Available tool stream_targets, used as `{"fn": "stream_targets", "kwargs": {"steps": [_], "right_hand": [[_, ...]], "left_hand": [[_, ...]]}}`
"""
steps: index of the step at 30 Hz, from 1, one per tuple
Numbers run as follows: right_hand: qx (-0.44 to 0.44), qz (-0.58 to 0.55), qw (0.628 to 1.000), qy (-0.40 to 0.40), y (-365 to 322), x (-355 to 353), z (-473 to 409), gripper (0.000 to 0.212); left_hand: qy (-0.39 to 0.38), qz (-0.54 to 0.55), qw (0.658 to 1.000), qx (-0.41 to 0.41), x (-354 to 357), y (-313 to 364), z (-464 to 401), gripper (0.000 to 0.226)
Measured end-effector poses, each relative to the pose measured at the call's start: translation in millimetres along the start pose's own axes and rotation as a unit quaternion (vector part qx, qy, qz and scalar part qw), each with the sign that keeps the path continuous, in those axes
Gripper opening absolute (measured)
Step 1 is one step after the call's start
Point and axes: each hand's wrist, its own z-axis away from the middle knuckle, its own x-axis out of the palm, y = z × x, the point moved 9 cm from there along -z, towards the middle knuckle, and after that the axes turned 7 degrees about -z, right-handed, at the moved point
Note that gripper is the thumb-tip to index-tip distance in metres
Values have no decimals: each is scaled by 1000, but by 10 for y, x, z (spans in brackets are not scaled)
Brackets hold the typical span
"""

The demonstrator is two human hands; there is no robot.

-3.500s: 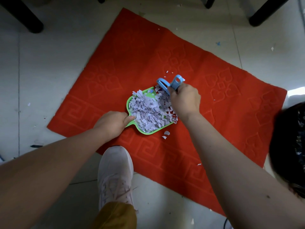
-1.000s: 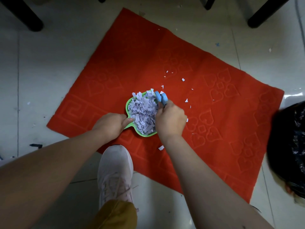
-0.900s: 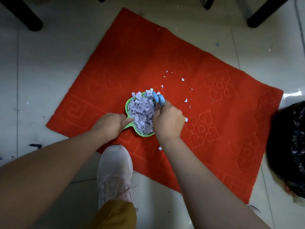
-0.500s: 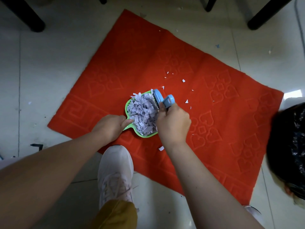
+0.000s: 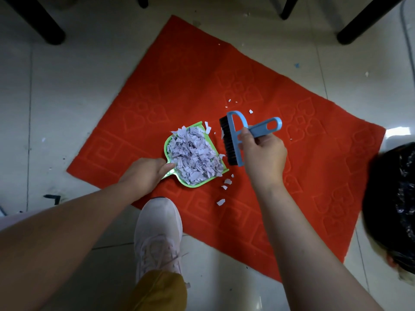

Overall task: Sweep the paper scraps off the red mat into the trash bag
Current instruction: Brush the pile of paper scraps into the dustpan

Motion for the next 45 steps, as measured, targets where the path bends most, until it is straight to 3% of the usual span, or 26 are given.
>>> {"fn": "stream_targets", "kwargs": {"steps": [8, 13, 19, 24, 28, 31, 36, 41, 45], "right_hand": [[-20, 96, 995, -31, -110, -33, -523, 32], [-77, 168, 982, -26, -316, -2, -940, 31], [-104, 222, 966, -84, -434, 249, -1134, 30], [-112, 190, 960, -172, -316, 331, -1088, 27], [-136, 121, 975, -128, -433, 43, -1165, 25], [-127, 157, 975, -91, -444, 30, -1274, 29], [-129, 204, 960, -139, -361, 392, -1178, 32], [-142, 182, 950, -212, -333, 425, -989, 26], [-163, 120, 967, -153, -495, 208, -1100, 25]], "left_hand": [[5, 8, 1000, 1, -9, -74, 45, 51], [-6, 4, 1000, -6, -11, -44, -9, 53], [-20, -10, 1000, -15, -29, -28, -27, 52], [-25, -16, 999, -18, -33, -19, -20, 53], [-22, -19, 999, -15, -27, -24, -31, 53], [-21, -17, 999, -18, -21, -20, -39, 53], [-22, -11, 1000, -19, -14, -19, -52, 52], [-21, -15, 1000, -15, -14, -16, -58, 52], [-17, -12, 1000, -15, -12, -28, -62, 53]]}}
